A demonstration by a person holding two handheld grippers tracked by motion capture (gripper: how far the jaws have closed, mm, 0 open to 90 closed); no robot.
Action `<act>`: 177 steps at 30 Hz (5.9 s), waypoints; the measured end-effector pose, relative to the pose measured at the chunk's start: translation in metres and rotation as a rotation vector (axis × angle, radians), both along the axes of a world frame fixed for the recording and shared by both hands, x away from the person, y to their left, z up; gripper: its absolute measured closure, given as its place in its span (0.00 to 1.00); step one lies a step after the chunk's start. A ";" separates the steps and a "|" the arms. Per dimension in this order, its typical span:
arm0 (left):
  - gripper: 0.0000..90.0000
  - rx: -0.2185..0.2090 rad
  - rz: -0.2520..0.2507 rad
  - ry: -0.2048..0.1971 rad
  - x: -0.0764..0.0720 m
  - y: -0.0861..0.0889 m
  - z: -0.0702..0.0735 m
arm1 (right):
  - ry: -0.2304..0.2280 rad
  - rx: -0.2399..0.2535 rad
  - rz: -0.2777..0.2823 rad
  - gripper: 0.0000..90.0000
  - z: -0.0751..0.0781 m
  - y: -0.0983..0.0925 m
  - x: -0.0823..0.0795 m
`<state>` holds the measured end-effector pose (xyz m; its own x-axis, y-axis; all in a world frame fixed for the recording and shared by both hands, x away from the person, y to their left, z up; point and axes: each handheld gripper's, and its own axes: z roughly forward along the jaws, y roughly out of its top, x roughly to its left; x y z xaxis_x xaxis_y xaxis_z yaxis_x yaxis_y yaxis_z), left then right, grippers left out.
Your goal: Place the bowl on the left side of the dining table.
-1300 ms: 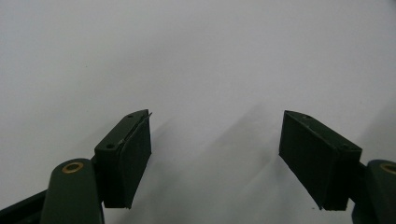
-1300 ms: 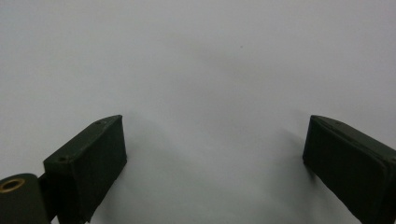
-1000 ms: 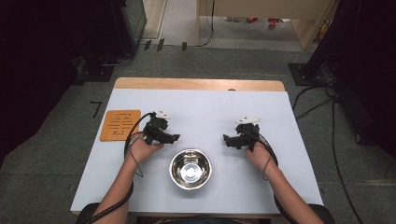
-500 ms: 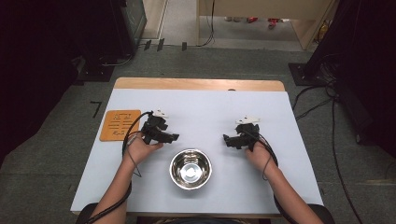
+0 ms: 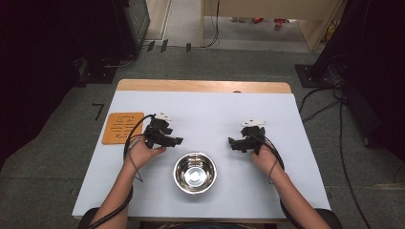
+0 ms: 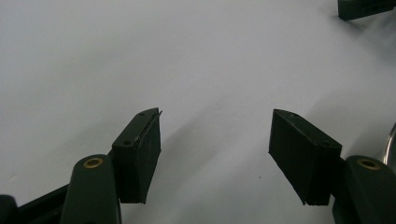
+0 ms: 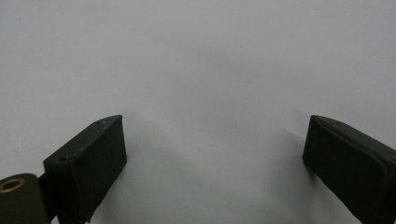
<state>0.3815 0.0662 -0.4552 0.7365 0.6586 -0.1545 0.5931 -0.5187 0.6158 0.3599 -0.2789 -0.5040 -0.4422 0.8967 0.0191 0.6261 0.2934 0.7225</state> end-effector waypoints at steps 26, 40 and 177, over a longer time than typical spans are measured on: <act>0.39 -0.036 -0.059 -0.001 -0.014 -0.008 0.011 | 0.003 0.001 -0.002 0.06 0.000 0.000 0.000; 0.39 -0.055 -0.091 0.004 -0.020 -0.017 0.013 | 0.003 0.002 -0.002 0.06 0.000 0.000 0.000; 0.96 -0.131 -0.143 0.296 -0.015 -0.035 0.005 | 0.001 0.001 -0.001 0.06 0.000 0.000 0.000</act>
